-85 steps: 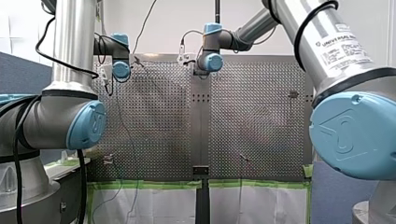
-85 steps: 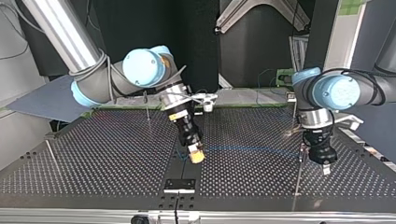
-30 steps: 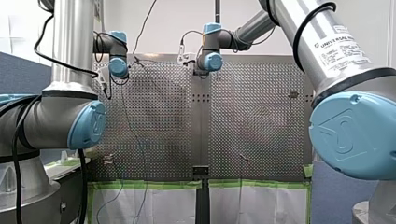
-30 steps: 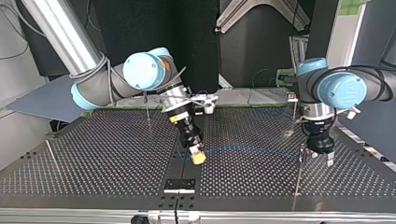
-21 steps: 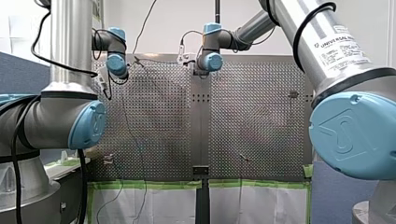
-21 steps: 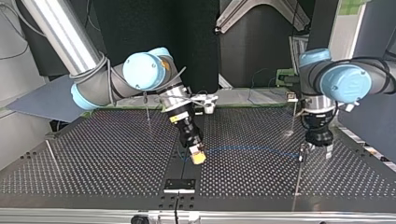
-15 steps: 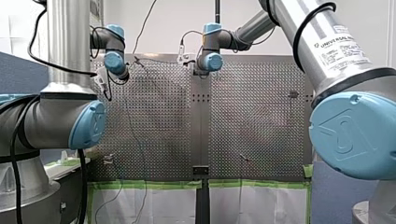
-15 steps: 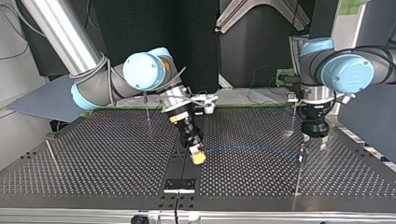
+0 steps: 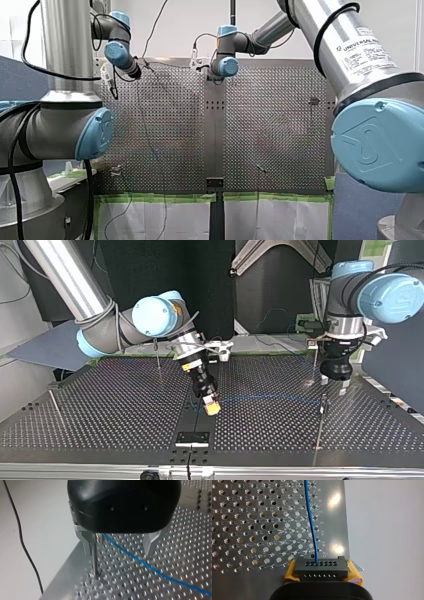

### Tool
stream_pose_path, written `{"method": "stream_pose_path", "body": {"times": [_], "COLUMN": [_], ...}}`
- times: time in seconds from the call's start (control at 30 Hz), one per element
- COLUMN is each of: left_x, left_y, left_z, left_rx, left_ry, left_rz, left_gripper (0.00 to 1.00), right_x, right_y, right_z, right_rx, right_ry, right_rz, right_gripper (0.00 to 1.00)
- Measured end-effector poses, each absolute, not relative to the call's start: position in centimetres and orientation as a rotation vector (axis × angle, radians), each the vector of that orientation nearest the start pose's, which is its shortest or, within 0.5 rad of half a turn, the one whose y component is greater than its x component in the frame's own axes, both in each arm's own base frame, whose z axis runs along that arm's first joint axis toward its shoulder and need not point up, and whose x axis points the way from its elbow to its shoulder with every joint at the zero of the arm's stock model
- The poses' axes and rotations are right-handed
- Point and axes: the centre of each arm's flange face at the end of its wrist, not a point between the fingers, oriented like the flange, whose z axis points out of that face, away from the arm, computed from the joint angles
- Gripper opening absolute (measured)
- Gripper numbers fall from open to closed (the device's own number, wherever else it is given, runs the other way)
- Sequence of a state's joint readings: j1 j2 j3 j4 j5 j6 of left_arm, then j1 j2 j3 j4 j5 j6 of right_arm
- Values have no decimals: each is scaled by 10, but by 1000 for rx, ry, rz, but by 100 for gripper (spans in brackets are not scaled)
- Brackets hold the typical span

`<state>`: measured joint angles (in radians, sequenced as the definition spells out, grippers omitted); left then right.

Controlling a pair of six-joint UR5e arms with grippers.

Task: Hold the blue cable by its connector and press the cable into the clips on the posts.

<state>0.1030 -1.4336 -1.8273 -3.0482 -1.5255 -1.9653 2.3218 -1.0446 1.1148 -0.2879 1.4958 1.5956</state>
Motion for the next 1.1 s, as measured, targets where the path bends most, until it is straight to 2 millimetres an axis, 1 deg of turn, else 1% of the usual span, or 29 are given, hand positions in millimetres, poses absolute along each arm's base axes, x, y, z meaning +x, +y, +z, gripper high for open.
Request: {"method": "stream_pose_path", "body": {"times": [0.4,0.5,0.67,1.1], "left_x": [410,407,405,415], "left_y": [-100,-102,-106,-111], "left_z": [476,480,480,465], "left_rx": [-246,-218,-172,-112], "left_ry": [1490,1486,1492,1538], "left_rz": [-233,-217,-200,-157], "left_gripper": [100,100,100,100], "right_x": [596,596,596,587], "right_y": [-432,-432,-432,-443], "right_z": [425,424,424,423], "right_rx": [1570,1572,1570,1543], "right_ry": [-619,-620,-625,-668], "right_rz": [1947,1945,1941,1910], "right_gripper": [0,0,0,0]}}
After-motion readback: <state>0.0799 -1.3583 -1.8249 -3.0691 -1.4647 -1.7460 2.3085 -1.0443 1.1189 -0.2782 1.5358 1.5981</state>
